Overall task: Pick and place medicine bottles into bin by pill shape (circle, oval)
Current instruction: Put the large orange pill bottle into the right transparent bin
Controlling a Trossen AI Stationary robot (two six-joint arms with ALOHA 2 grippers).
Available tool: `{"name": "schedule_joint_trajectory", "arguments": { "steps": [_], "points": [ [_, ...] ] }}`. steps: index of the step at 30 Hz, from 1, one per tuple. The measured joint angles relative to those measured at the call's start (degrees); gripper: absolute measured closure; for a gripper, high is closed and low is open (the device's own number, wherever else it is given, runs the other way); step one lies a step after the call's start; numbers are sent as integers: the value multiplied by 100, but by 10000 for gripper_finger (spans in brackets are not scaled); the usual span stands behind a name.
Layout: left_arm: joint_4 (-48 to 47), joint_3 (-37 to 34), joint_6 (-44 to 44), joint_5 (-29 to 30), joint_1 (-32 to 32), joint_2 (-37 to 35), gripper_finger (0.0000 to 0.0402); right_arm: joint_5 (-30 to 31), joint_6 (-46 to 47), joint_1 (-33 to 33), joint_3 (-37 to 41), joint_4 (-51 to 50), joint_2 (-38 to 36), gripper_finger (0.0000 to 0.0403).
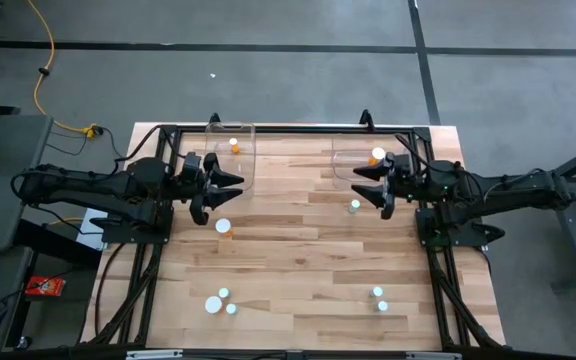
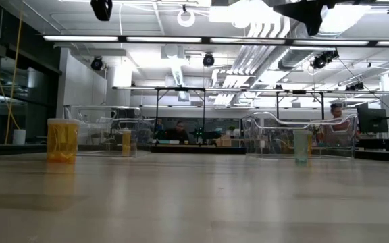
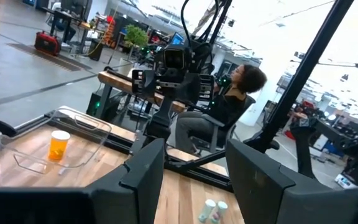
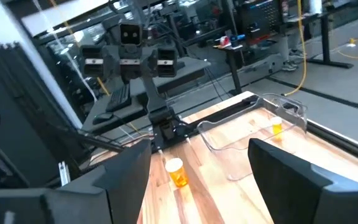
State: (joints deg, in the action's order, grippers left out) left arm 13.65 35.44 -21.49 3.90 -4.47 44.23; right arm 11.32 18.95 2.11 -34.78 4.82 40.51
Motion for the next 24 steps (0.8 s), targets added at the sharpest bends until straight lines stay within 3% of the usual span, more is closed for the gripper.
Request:
{"name": "schedule_joint_trajectory", "arguments": {
  "steps": [24],
  "points": [
    [-2, 0, 67, -16, 0, 0, 238, -267, -250, -2, -7, 0, 2, 141]
  ]
}}
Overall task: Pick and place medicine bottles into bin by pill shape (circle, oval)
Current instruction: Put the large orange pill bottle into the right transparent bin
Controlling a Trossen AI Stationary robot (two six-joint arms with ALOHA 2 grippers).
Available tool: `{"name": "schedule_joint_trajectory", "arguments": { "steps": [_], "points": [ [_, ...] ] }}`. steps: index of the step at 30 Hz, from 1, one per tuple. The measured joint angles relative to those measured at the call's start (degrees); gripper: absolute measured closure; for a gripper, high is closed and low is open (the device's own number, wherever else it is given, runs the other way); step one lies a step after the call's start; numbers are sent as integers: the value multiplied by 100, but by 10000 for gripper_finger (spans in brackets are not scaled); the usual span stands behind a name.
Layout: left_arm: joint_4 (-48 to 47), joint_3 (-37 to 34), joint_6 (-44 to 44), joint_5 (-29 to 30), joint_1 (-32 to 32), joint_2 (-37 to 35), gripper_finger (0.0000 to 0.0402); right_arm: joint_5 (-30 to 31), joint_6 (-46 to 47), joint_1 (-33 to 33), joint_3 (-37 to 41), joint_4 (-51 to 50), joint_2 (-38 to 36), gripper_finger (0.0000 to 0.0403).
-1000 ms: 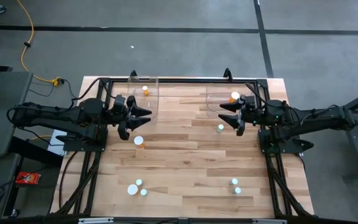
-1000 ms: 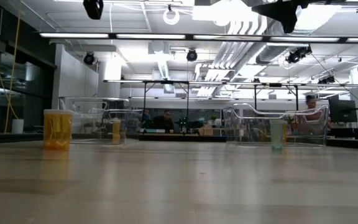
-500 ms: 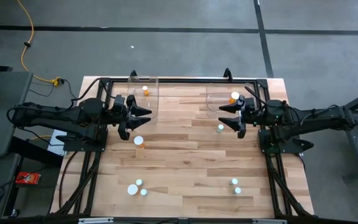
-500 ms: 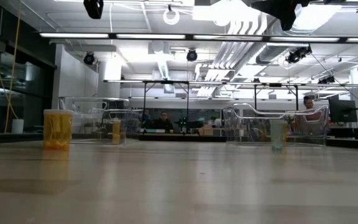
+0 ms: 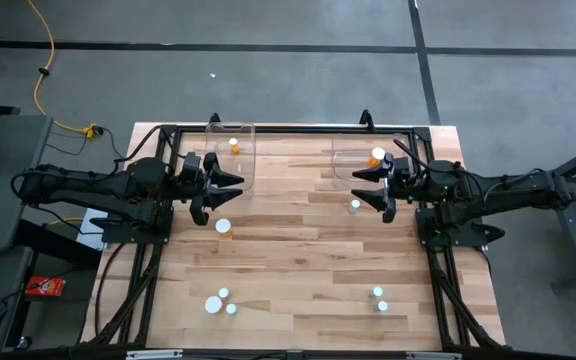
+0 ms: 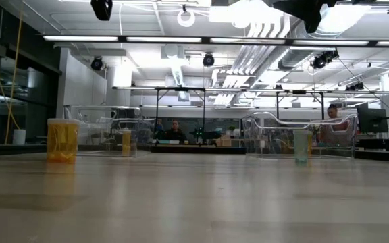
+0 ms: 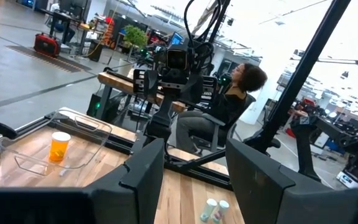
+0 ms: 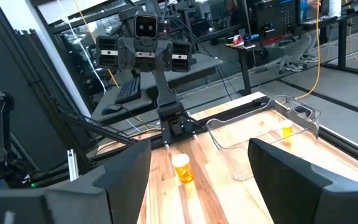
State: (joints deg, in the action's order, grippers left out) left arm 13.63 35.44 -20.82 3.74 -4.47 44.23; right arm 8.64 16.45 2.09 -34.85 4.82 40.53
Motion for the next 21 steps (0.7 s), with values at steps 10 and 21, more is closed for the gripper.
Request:
{"name": "schedule_joint_trajectory", "arguments": {
  "steps": [10, 21],
  "points": [
    [-22, 5, 134, -37, 0, 0, 219, -15, 0, 0, 0, 0, 0, 141],
    [-1289, 579, 592, -72, 2, 39, 150, -12, 7, -2, 0, -1, 2, 141]
  ]
}}
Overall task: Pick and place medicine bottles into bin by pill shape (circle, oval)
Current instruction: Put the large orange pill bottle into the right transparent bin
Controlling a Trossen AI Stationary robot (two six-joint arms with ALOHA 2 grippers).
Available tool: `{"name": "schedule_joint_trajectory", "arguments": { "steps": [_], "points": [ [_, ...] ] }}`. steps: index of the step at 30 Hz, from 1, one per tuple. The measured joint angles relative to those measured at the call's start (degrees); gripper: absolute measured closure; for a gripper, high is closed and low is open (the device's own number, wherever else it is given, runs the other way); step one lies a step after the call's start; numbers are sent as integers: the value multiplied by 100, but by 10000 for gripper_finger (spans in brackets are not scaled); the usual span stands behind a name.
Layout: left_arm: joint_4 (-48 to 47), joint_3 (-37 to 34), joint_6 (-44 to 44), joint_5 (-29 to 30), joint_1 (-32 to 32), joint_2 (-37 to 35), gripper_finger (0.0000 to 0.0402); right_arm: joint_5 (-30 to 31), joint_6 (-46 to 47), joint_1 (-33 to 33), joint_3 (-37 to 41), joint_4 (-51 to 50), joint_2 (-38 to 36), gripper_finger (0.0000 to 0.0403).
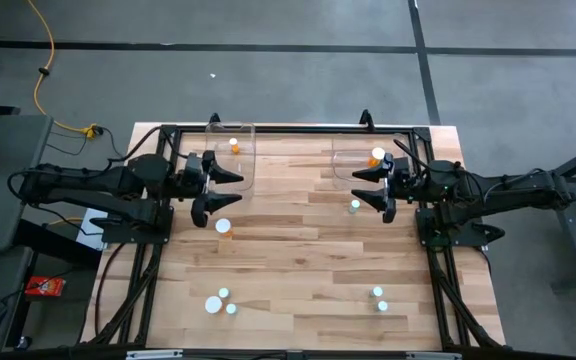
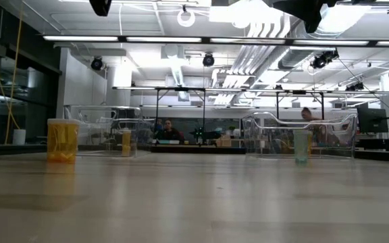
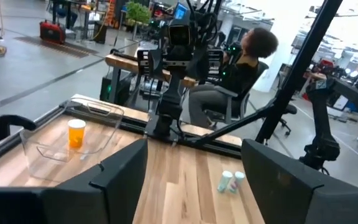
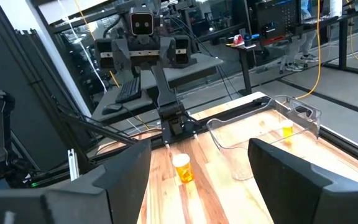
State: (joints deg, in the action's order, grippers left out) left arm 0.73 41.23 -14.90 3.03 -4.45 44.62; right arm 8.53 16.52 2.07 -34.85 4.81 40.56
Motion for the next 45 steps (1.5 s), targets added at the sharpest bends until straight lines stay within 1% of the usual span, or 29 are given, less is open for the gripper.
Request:
{"name": "schedule_joint_trajectory", "arguments": {
  "steps": [2, 6, 14, 16, 18, 22, 25, 29, 33, 36, 39, 42, 45],
  "points": [
    [-7, 2, 76, -1, 0, 9, 149, 0, 250, 0, 0, -2, 0, 141],
    [-8, 2, 110, -2, 0, 5, 151, 1, 1244, 9, -11, -80, 133, 142],
    [-7, 2, 114, 23, 0, 4, 151, 16, 1903, 181, -11, -716, 917, 144],
    [-7, 2, 109, 25, 0, 4, 151, 18, 1948, 186, -41, -823, 1076, 144],
    [-7, 2, 105, 26, 0, 4, 151, 34, 1908, 186, -260, -1262, 1220, 144],
    [-7, 2, 90, 28, 0, 4, 151, 219, 1444, 186, -942, -2333, 1457, 144],
    [-46, 2, -30, 32, 0, 4, 151, 339, 1036, 186, -1392, -2726, 1568, 144],
    [-476, 2, -73, 39, 2, 7, 151, 541, 686, 186, -1718, -2930, 1604, 144],
    [-953, 2, -153, -71, 22, 4, 151, 652, 568, 186, -1790, -2945, 1602, 144],
    [-1382, 2, -184, -109, 170, 4, 151, 653, 568, 186, -1790, -2995, 1602, 144],
    [-1993, 2, -346, -103, 402, 4, 151, 652, 568, 186, -1790, -3039, 1602, 144],
    [-2859, 2, -612, -84, 730, 71, 151, 652, 562, 186, -1790, -3069, 1602, 144],
    [-3798, 2, -913, 140, 1134, 251, 151, 701, 548, 186, -1790, -3075, 1602, 144]
  ]
}}
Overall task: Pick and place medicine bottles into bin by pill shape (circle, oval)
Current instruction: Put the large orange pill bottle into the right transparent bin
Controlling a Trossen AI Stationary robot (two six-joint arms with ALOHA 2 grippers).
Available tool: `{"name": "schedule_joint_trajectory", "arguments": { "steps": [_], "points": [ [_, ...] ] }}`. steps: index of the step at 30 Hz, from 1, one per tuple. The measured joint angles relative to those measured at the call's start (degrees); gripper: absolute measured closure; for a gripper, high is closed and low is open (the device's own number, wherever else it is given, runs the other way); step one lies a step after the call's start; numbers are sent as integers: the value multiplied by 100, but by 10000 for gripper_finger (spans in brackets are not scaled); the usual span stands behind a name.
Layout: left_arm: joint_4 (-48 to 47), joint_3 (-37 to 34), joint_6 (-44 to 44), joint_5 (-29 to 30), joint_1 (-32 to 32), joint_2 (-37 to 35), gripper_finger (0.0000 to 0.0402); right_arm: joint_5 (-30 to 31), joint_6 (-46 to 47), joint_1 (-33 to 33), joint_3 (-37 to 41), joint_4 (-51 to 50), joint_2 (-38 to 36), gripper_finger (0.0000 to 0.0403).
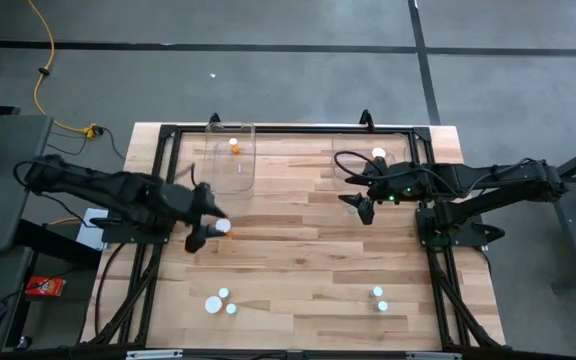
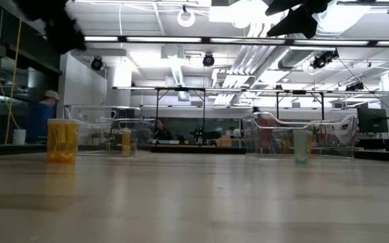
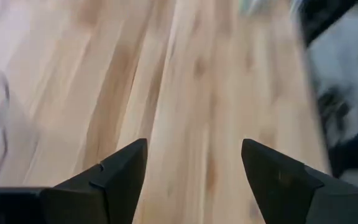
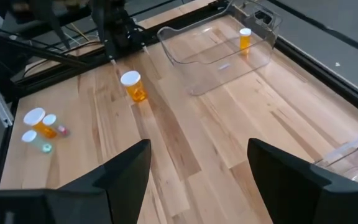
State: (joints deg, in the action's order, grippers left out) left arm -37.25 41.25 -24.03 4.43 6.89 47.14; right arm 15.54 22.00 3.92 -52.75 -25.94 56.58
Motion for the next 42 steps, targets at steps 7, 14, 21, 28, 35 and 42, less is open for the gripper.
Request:
{"name": "schedule_joint_trajectory", "arguments": {
  "steps": [7, 14, 21, 28, 35, 42],
  "points": [
    [-496, -2, -236, 1072, 649, 676, 151, 97, 0, -4, 0, 0, 0, 144],
    [-528, -2, -101, 1102, 680, 1244, 129, 95, 0, -4, 0, -13, 0, 144],
    [-677, -2, -16, 1225, 418, 1562, 80, 88, 0, -4, 0, -165, 0, 144],
    [-710, -2, 257, 1063, 3, 1994, 59, 82, -1, -4, 2, -200, 0, 144],
    [-646, -9, 476, 776, -276, 2488, 61, 82, -1, -5, 2, -240, 0, 144],
    [-629, -62, 475, 451, -381, 2821, 62, 82, -2, -4, 4, -260, -2, 144]
  ]
}}
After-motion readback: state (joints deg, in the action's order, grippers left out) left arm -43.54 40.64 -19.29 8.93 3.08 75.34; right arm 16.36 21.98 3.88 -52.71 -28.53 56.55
